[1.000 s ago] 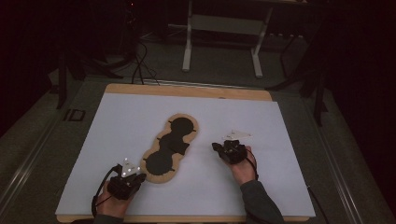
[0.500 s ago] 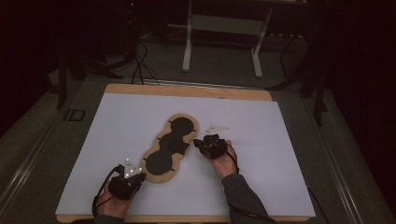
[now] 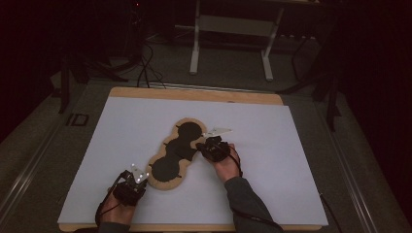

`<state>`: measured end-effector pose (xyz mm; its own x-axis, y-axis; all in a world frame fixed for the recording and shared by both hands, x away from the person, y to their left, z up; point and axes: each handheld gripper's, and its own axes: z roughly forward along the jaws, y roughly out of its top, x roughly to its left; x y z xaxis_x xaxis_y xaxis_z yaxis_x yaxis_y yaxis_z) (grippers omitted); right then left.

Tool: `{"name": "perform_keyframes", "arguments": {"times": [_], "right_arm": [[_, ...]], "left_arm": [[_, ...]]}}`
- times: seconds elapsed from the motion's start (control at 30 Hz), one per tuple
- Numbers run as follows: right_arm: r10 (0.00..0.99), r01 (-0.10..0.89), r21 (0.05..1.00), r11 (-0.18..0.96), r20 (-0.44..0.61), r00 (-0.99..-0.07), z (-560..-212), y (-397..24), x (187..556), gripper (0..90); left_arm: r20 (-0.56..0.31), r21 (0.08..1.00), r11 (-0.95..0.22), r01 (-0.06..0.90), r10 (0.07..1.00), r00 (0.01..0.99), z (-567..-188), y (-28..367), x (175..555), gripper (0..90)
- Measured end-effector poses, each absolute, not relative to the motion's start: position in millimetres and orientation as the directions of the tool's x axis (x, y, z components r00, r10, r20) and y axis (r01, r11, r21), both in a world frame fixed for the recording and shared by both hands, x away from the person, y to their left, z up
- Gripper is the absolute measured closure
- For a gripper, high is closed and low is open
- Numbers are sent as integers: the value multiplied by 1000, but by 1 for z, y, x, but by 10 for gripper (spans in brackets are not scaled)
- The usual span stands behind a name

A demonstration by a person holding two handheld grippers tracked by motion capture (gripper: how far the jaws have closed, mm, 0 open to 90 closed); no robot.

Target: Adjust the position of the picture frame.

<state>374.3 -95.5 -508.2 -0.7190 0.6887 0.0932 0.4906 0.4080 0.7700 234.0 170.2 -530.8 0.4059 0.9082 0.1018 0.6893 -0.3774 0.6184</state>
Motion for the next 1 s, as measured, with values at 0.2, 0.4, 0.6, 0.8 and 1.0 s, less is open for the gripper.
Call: {"name": "perform_keyframes", "arguments": {"times": [0.2, 0.4, 0.6, 0.8, 1.0], "right_arm": [[682, 495, 761, 419, 96, -725, -511, -94, 378, 894], [692, 512, 750, 418, 102, -715, -511, -91, 383, 894], [683, 516, 737, 437, 102, -724, -512, -91, 387, 898], [684, 518, 718, 465, 80, -725, -515, -89, 390, 899], [658, 506, 720, 474, 91, -747, -521, -92, 390, 900]], "left_arm": [[30, 631, -342, 696, 907, 419, -531, 175, 235, 900], [19, 634, -342, 694, 903, 429, -530, 175, 232, 900], [8, 639, -335, 692, 903, 431, -529, 175, 232, 900], [-2, 641, -335, 691, 899, 437, -529, 175, 231, 900], [-1, 639, -330, 695, 903, 430, -530, 175, 233, 900]]}}
